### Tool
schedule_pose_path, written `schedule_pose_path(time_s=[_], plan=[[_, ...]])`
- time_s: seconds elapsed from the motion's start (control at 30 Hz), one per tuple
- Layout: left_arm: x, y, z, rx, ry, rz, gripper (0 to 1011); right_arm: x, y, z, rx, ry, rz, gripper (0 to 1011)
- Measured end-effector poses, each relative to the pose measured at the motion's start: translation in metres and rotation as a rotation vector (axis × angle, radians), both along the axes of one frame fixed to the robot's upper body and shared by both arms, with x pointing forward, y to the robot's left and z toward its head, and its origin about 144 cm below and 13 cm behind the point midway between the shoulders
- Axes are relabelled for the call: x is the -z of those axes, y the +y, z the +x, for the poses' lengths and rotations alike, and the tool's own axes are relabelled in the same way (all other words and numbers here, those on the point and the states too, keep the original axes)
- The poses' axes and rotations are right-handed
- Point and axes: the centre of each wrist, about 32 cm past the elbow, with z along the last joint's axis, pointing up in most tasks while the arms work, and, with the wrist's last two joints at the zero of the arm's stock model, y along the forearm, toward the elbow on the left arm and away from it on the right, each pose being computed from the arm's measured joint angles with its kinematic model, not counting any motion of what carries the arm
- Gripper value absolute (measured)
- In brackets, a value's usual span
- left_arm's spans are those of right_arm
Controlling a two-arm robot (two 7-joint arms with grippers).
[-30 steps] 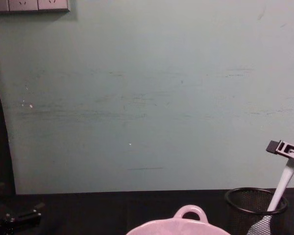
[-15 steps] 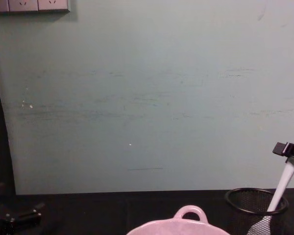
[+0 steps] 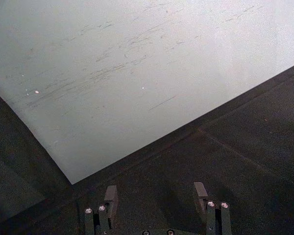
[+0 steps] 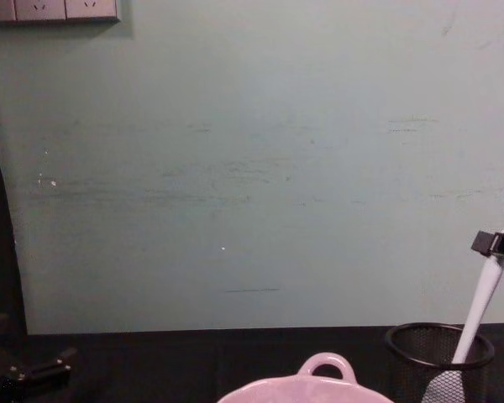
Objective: Use the one hand to pick up the spoon and stir the clear water in the bowl.
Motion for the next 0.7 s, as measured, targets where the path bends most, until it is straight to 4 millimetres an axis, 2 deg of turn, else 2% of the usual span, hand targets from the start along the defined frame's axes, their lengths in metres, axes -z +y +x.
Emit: schedule_pose_path(time_s=[0.13,0.3,0.33,0.4,0.5,0.7], plan=[[0.000,0.000,0.000,0.000,0.000,0.000,1011,-0.012,0.005,-0.002,-0.005,-0.054,-0.105,110],[0.000,0.000,0.000,0.000,0.000,0.000,1011,-0.040,0.013,-0.002,-0.033,-0.138,-0.240,110],[0.000,0.000,0.000,0.000,0.000,0.000,1011,-0.040,0.013,-0.002,-0.033,-0.138,-0.240,110],[0.000,0.000,0.000,0.000,0.000,0.000,1011,-0.062,0.018,-0.003,-0.060,-0.177,-0.285,110],[0.000,0.000,0.000,0.000,0.000,0.000,1011,-0.085,0.022,-0.003,-0.084,-0.216,-0.332,110],[0.000,0.000,0.000,0.000,0.000,0.000,1011,-0.120,0.027,-0.007,-0.121,-0.265,-0.395,110]])
